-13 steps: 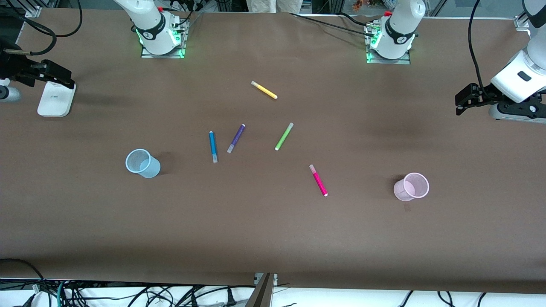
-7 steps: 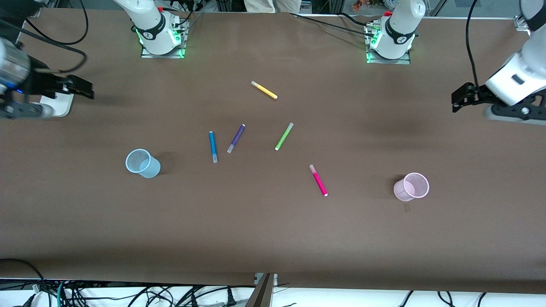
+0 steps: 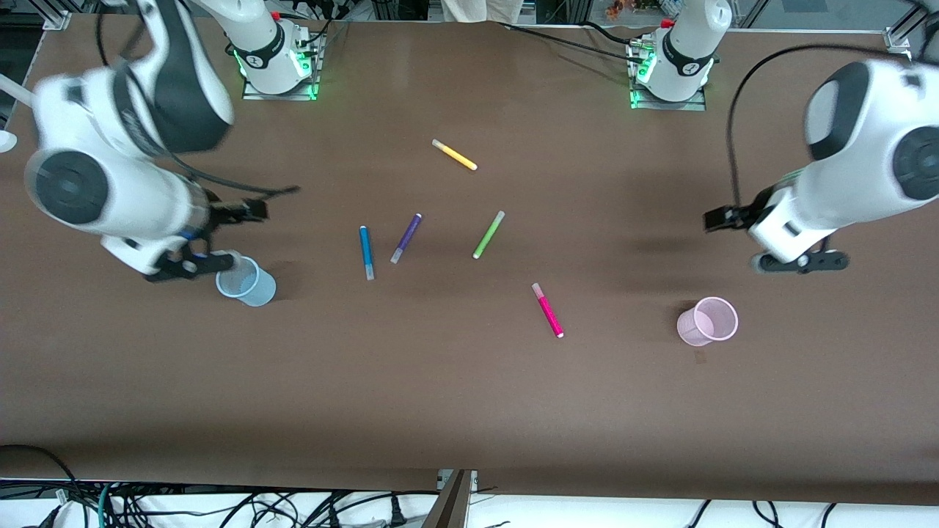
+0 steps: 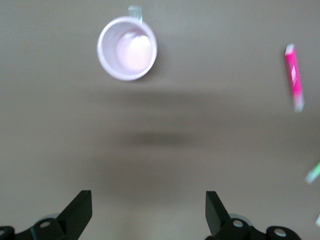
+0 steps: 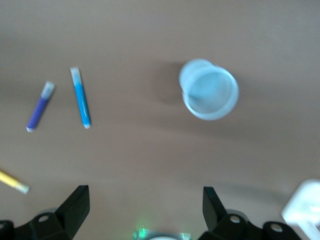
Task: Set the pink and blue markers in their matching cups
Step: 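Grasp the pink marker with the left gripper while the right gripper grasps blue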
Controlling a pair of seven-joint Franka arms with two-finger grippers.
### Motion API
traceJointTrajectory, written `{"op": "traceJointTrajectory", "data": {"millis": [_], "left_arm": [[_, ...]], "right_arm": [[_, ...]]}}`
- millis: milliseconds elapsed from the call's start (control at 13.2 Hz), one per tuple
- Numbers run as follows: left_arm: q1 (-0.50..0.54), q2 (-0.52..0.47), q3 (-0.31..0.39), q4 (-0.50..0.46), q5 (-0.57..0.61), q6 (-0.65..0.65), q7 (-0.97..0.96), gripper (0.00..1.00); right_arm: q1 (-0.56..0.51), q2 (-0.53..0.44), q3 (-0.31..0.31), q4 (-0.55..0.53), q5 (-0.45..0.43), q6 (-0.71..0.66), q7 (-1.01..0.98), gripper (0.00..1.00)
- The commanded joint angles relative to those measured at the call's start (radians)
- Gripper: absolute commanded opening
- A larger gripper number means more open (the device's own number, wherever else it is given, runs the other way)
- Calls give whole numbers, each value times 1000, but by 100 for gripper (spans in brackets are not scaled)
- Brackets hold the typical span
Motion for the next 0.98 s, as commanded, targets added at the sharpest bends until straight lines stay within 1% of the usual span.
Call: {"op": "traceJointTrajectory", "data": {"millis": [0,226,302,377,528,679,755,906], "left_arm": [[-119,134,2,60,-14,136,-235,100],[-229,307,4,140,-5,280,-427,100],[-278,359,5,144,-3,348,-496,100],[-305,395,7,145,-1,391,-548,100],[-340,450,7,143,0,426,-604,100],[-357,488,5,141,0,503,-607,100],[-362,496,5,141,0,512,-606,100],[-365,530,4,143,0,560,-606,96]], "right_arm": [[35,87,-4,2,35,109,6,100],[93,176,-4,-32,38,239,80,100],[105,199,-4,-53,38,291,87,100],[116,219,-4,-75,38,352,87,100],[130,249,-2,-119,39,457,88,100],[147,264,-4,-162,71,541,101,100],[161,269,-4,-184,73,581,124,100],[181,275,-4,-216,73,629,145,100]]}}
